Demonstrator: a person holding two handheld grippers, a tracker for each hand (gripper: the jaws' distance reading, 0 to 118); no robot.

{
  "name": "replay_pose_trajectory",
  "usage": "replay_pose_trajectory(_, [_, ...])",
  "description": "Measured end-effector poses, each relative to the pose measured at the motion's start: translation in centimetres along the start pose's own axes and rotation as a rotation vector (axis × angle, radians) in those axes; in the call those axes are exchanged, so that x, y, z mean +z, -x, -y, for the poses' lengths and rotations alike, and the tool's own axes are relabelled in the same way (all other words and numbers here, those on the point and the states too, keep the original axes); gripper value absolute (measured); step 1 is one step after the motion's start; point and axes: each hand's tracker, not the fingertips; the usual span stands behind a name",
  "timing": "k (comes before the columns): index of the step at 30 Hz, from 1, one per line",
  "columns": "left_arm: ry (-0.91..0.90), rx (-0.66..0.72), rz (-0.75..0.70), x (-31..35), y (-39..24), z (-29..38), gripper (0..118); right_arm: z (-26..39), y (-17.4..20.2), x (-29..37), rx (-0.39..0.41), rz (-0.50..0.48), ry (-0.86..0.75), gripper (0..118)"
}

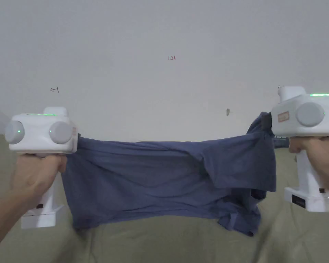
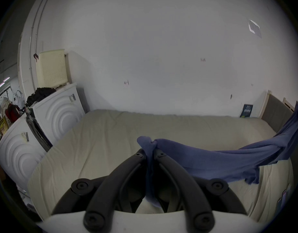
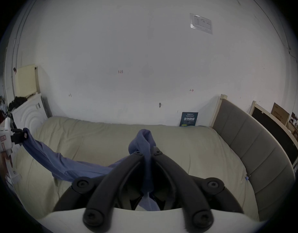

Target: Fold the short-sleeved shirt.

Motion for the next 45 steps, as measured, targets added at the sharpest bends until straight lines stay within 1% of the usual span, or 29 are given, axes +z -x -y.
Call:
replay_pose_trajectory(5, [0.065, -0.007, 0.037, 2.6, 1.9, 6.4, 5, 7.7, 0.2, 3.7, -0.014, -0.05, 0.095, 5])
replay_pose_trajectory(6, [0.084, -0.001, 0.048, 3.4, 2.4, 8.0, 5, 9.4, 0.3, 4.9, -0.028, -0.061, 0.118, 5])
replay_pose_trajectory(8, [0.106, -0.027, 0.055, 5.2, 3.0, 10.8, 5, 12.8, 0.1, 7.6, -0.03, -0.088, 0.12, 5])
replay_pose_trajectory(9, [0.099, -0.022, 0.064, 6.0, 3.7, 12.3, 5, 14.6, 0.2, 9.0, -0.031, -0.086, 0.138, 5])
replay_pose_trajectory(10, [0.122, -0.037, 0.069, 7.0, 4.0, 13.6, 5, 16.3, -0.4, 9.7, -0.045, -0.121, 0.153, 5])
replay_pose_trajectory(11, [0.118, -0.01, 0.087, 8.3, 4.6, 15.2, 5, 18.1, -0.5, 11.1, -0.062, -0.114, 0.159, 5])
replay_pose_trajectory(12, [0.154, 0.002, 0.115, 9.1, 5.2, 16.6, 5, 19.8, -0.6, 12.6, -0.073, -0.122, 0.179, 5])
replay_pose_trajectory(14, [0.155, -0.006, 0.113, 11.1, 6.2, 19.6, 5, 23.2, -0.7, 15.8, -0.121, -0.135, 0.194, 5])
replay_pose_trajectory(15, [0.173, -0.052, 0.097, 12.2, 6.4, 21.0, 5, 25.0, -0.9, 17.1, -0.142, -0.16, 0.218, 5])
replay_pose_trajectory(16, [0.142, -0.058, 0.076, 13.5, 6.7, 22.6, 5, 26.5, -1.0, 18.6, -0.142, -0.159, 0.227, 5])
replay_pose_trajectory(17, [0.155, -0.055, 0.081, 14.8, 6.8, 23.6, 5, 27.9, -1.0, 19.8, -0.158, -0.151, 0.224, 5])
replay_pose_trajectory(18, [0.175, -0.003, 0.094, 15.9, 7.3, 24.8, 5, 29.2, -0.8, 21.0, -0.158, -0.175, 0.276, 5])
replay_pose_trajectory(19, [0.185, 0.035, 0.113, 16.8, 7.8, 25.8, 5, 30.5, -0.9, 22.2, -0.165, -0.172, 0.265, 5])
replay_pose_trajectory(20, [0.204, 0.035, 0.13, 17.6, 8.2, 26.7, 5, 31.5, -0.8, 23.1, -0.164, -0.168, 0.278, 5])
replay_pose_trajectory(21, [0.197, 0.034, 0.121, 18.7, 8.4, 27.7, 5, 32.5, -1.0, 24.0, -0.166, -0.183, 0.296, 5])
replay_pose_trajectory(24, [0.206, 0.007, 0.118, 20.8, 9.5, 29.9, 5, 34.5, -1.2, 26.3, -0.183, -0.185, 0.309, 5])
replay_pose_trajectory(28, [0.231, 0.019, 0.134, 23.4, 11.0, 31.9, 5, 35.6, -2.0, 28.3, -0.255, -0.198, 0.333, 5])
replay_pose_trajectory(33, [0.276, 0.031, 0.166, 24.8, 11.9, 34.2, 5, 36.8, -2.4, 28.6, -0.24, -0.196, 0.406, 6])
replay_pose_trajectory(34, [0.285, 0.029, 0.171, 24.6, 11.9, 34.6, 5, 37.2, -2.3, 28.4, -0.247, -0.197, 0.421, 7])
replay_pose_trajectory(35, [0.291, 0.022, 0.172, 24.3, 11.9, 35.0, 6, 37.5, -2.1, 28.1, -0.253, -0.185, 0.427, 15])
replay_pose_trajectory(36, [0.304, 0.03, 0.172, 24.0, 11.9, 35.3, 10, 37.7, -2.0, 27.9, -0.256, -0.171, 0.43, 43])
replay_pose_trajectory(37, [0.317, 0.042, 0.175, 23.9, 11.8, 35.7, 44, 38.0, -2.0, 27.7, -0.252, -0.132, 0.45, 95])
replay_pose_trajectory(38, [0.326, 0.054, 0.155, 23.9, 11.8, 35.9, 90, 38.2, -2.1, 27.4, -0.254, -0.109, 0.472, 118])
replay_pose_trajectory(39, [0.354, 0.043, 0.145, 23.7, 12.0, 36.0, 118, 38.3, -2.2, 27.4, -0.251, -0.123, 0.463, 118])
replay_pose_trajectory(40, [0.391, 0.043, 0.148, 23.5, 12.2, 36.2, 115, 38.1, -2.4, 28.0, -0.241, -0.107, 0.398, 118])
replay_pose_trajectory(41, [0.299, 0.066, 0.112, 24.2, 12.3, 35.8, 115, 38.0, -2.4, 28.3, -0.232, -0.115, 0.427, 118])
replay_pose_trajectory(42, [0.352, 0.046, 0.132, 24.3, 12.2, 35.9, 116, 37.3, -2.0, 28.7, -0.204, -0.099, 0.433, 118])
replay_pose_trajectory(44, [0.348, 0.044, 0.108, 24.7, 12.1, 35.5, 116, 36.6, -1.6, 29.4, -0.167, -0.085, 0.406, 118])
replay_pose_trajectory(45, [0.346, 0.045, 0.113, 25.5, 11.9, 34.9, 116, 36.2, -1.3, 29.7, -0.164, -0.087, 0.392, 118])
